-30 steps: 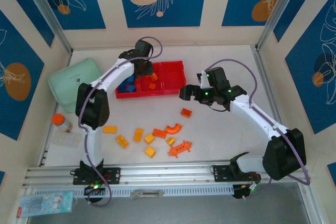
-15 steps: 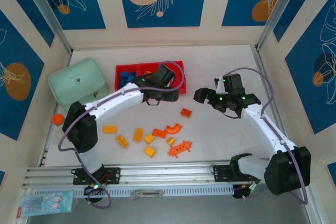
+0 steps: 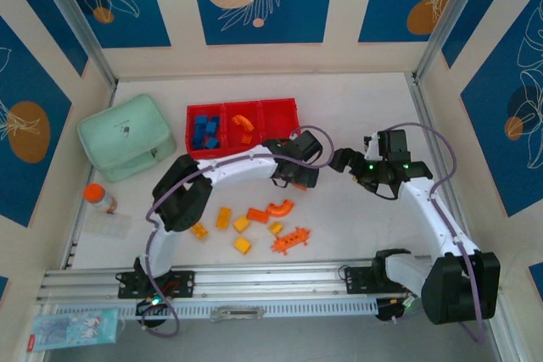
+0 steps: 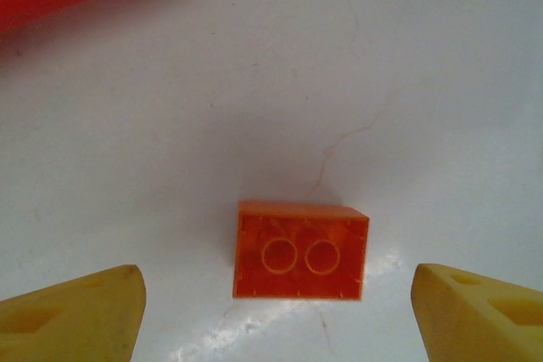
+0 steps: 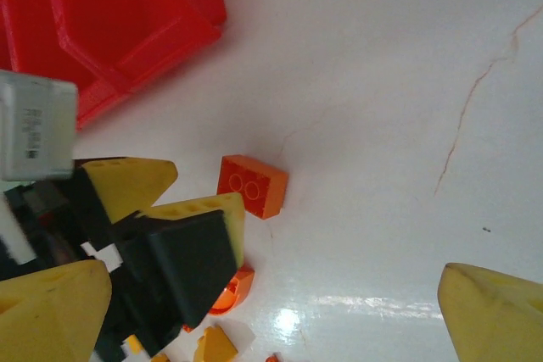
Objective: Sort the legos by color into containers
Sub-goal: Place the lego in the container, then pick up the lego from the center of the table, then place the lego in the container.
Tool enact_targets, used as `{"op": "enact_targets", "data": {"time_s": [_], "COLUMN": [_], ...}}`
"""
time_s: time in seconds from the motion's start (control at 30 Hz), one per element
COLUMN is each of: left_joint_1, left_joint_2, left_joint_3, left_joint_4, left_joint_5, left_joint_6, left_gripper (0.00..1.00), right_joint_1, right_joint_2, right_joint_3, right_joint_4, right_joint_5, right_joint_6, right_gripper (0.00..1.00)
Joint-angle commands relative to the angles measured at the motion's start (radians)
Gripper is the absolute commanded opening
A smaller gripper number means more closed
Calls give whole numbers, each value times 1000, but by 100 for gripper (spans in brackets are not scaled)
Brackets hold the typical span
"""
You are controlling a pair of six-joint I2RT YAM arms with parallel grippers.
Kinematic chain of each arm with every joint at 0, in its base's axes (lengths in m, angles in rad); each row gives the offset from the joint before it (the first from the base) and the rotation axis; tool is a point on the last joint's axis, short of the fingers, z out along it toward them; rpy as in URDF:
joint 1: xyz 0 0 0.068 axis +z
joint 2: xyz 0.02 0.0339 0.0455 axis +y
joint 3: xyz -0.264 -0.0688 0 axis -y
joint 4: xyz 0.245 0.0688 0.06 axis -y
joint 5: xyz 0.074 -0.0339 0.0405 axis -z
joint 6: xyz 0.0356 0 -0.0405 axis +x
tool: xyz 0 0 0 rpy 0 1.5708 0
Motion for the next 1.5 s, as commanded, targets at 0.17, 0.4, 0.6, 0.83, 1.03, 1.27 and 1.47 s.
{"op": "enact_targets", "data": {"time_s": [0.17,0.4,0.6,0.83,1.03,1.27,1.47], "left_joint_1": [-16,-19,-19,-18,20,148,347], "left_joint_2": [108,165,166,113,-32,-243,-267], "left_joint_3": [108,146,134,115,59,-55,-53], "left_joint_4": [-45,-86,-85,-102,-116,-127,-97], "left_joint_5": [-9,-15,-13,-36,-51,-112,-118], "left_joint_6": [25,26,29,33,54,101,166], "left_gripper": [84,72,55,47,45,44,42], "right_joint_1": [-25,-29,-29,-16,77,211,325], "right_joint_2": [4,17,19,22,53,117,206], "right_joint_3": [-17,-21,-23,-9,46,110,170], "right_joint_4": [6,13,21,21,5,29,76], "right_joint_5": [-57,-69,-77,-93,-76,-25,12], "right_joint_6": [-1,-3,2,-6,-26,-5,26], "right_gripper": [99,99,99,99,99,99,99]}}
